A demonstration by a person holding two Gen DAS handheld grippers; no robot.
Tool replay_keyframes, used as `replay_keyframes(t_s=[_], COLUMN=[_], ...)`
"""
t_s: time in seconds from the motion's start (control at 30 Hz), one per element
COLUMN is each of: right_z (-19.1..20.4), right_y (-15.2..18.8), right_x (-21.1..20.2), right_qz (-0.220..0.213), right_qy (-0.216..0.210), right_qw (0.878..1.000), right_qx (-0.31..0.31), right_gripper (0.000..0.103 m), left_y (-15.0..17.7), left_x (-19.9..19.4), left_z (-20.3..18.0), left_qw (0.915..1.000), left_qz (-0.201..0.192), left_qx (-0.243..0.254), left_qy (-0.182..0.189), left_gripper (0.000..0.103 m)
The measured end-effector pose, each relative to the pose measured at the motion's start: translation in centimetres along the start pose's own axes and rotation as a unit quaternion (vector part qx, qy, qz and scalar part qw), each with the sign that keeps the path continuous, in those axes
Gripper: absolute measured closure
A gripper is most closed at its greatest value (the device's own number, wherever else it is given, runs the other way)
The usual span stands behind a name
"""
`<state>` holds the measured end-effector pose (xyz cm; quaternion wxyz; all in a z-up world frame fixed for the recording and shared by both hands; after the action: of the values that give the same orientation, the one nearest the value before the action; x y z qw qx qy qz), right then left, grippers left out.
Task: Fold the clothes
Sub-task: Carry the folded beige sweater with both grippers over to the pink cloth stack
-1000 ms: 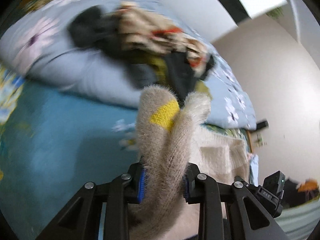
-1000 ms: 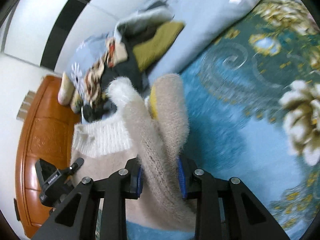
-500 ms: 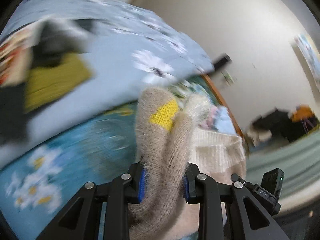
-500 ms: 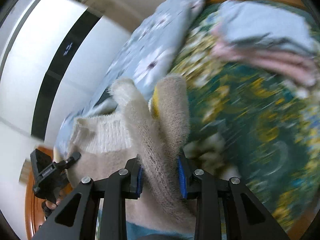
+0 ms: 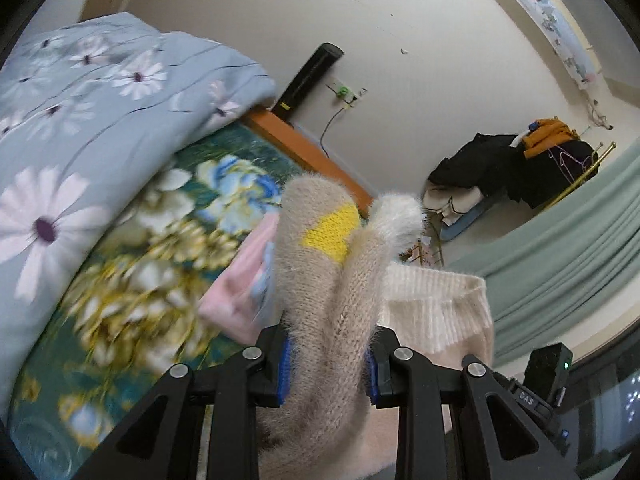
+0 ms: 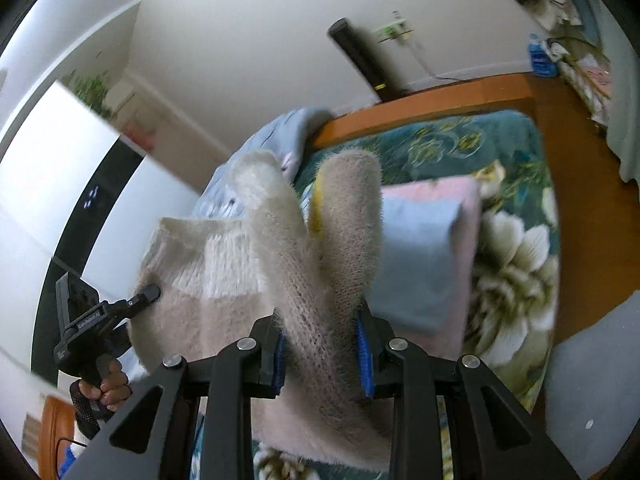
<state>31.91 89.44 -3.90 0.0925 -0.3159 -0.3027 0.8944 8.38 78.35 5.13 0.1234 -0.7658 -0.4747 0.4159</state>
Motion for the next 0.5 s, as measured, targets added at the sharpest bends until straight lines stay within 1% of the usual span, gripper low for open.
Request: replay_keyframes(t_s=[0.17,0.3,0.37,0.5], right_z=[-2.9,-5.3,-6.2,-8.2], right_y=[-2.6,-3.9,-3.5,-2.5], right_x=[1.9,3.7,4.3,6.3], right_qz=[-0.021,-0.032,-0.030,-0.016], right_qy=[0.016,0.019,0.018,0.027], right_qw=[0.999,0.998,0.997,0.996], right_qx=[0.018,0.049,0.063,0.083], right_gripper=[0.073,0.073,0.073,0.073], left_y=[-2.4,-4.2,-4.7,-4.4], left_x=[6.1,10.0,11.7,14.1], left_z=[-1.2,-0.9,-0.1,1.7], left_qw=[0.9998,0.9997,0.9997,0.9991], left_qz=[0.017,0.021,0.025,0.036], left_qx=[0.012,0.005,-0.002,-0.012], left_qy=[0.005,0.006,-0.004,-0.019], left_gripper=[0.074,0.074,0.074,0.074])
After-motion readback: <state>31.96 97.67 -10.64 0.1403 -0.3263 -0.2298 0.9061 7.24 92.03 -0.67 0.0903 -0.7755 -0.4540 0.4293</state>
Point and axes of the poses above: each gripper's, at about its wrist camera, not at the fingertips, and x roughly the way its jaws point, z to its left, y to its underside, the point moved 2 cm from there along x, roughly the way its jaws point, and after that the axes turned 10 degrees about -z, right-handed, at the moved point
